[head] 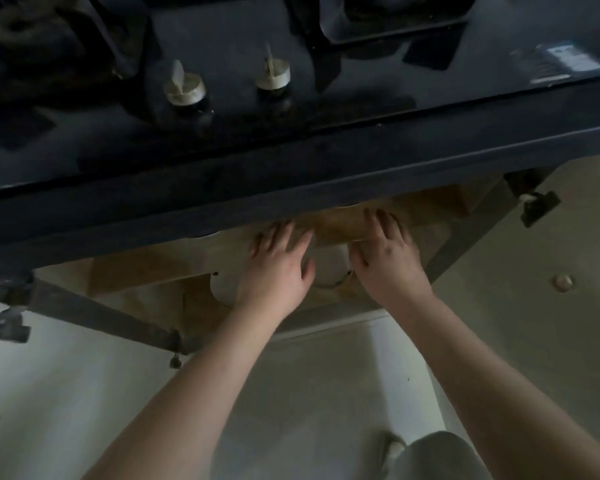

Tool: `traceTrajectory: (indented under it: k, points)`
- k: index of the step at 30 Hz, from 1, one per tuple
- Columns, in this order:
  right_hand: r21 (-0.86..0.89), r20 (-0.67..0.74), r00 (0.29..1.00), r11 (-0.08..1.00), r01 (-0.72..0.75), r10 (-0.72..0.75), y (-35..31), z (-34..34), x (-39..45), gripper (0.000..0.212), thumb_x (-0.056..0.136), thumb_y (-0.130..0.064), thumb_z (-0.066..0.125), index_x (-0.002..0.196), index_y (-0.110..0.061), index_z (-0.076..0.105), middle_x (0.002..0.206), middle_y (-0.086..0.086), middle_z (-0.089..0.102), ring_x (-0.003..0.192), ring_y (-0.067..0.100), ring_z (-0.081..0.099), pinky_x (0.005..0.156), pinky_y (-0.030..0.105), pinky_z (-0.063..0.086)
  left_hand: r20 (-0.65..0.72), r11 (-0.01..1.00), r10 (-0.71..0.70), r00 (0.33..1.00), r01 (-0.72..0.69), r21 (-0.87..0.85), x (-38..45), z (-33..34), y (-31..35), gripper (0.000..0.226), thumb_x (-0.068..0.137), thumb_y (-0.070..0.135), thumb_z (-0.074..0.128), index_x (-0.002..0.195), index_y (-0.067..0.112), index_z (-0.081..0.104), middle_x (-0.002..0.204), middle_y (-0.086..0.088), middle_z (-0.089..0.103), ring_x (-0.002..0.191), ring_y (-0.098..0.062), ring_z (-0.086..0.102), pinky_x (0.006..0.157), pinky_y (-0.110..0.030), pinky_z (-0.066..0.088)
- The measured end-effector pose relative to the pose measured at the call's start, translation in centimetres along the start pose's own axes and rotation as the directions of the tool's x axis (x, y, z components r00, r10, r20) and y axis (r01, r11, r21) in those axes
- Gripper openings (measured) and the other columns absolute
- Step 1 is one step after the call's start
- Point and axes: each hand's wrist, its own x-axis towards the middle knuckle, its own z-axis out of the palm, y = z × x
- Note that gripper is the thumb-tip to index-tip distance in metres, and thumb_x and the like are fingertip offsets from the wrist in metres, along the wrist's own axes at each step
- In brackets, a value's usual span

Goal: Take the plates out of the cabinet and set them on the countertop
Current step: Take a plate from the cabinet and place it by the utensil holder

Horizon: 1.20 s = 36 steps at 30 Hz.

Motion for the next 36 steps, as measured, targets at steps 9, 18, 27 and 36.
traceTrajectory:
  k: [9, 18, 27, 36]
  points:
    - [-0.072, -0.258, 0.962, 0.994, 0.077, -0.093, 3.3, 6.5, 6.0, 0.061, 0.096, -0.047, 0.035, 0.148, -0.015, 0.029, 0.146, 0.018, 0.041, 0.135, 0.036, 0.036, 0.111, 0.048, 0.031, -0.15, 1.0, 0.011, 0.989, -0.015, -0.023, 5.8, 6.1, -0.5, 0.056, 0.1, 0.052, 0.029, 0.152, 0.031, 0.027, 0.162, -0.001, 0.024, 0.148, -0.024, 0.021, 0.116, -0.045, 0.023]
    - [-0.062, -0.355, 0.927, 0.992, 0.109, -0.124, 4.5, 7.8, 9.4, 0.063, 0.097, -0.045, 0.041, 0.151, -0.017, 0.023, 0.154, 0.017, 0.03, 0.14, 0.035, 0.028, 0.112, 0.046, 0.029, -0.239, 0.995, -0.065, 0.969, 0.045, -0.088, 9.8, 8.9, -2.1, 0.057, 0.1, 0.056, 0.029, 0.153, 0.04, 0.016, 0.163, -0.003, 0.016, 0.146, -0.032, 0.022, 0.111, -0.049, 0.031]
    - [0.098, -0.245, 0.97, 0.995, 0.01, 0.014, 5.5, 6.5, 13.4, 0.062, 0.097, -0.038, 0.045, 0.151, -0.02, 0.021, 0.153, 0.017, 0.029, 0.137, 0.034, 0.033, 0.106, 0.04, 0.036, -0.2, 0.769, -0.356, 0.913, 0.165, -0.618, 14.1, 7.1, -1.8, 0.066, 0.099, 0.05, 0.044, 0.155, 0.032, 0.015, 0.153, -0.009, 0.038, 0.132, -0.029, 0.046, 0.095, -0.038, 0.046]
    - [0.583, -0.05, 0.961, 0.79, -0.191, 0.27, 4.7, 5.3, 14.1, 0.041, 0.097, -0.01, 0.05, 0.137, -0.005, 0.044, 0.139, 0.018, 0.049, 0.123, 0.032, 0.049, 0.094, 0.033, 0.039, 0.305, -0.051, -0.416, 0.857, 0.313, -0.948, 16.5, 6.0, -1.6, 0.033, 0.098, 0.006, 0.055, 0.13, 0.008, 0.053, 0.13, -0.016, 0.057, 0.11, -0.027, 0.062, 0.058, -0.027, 0.055]
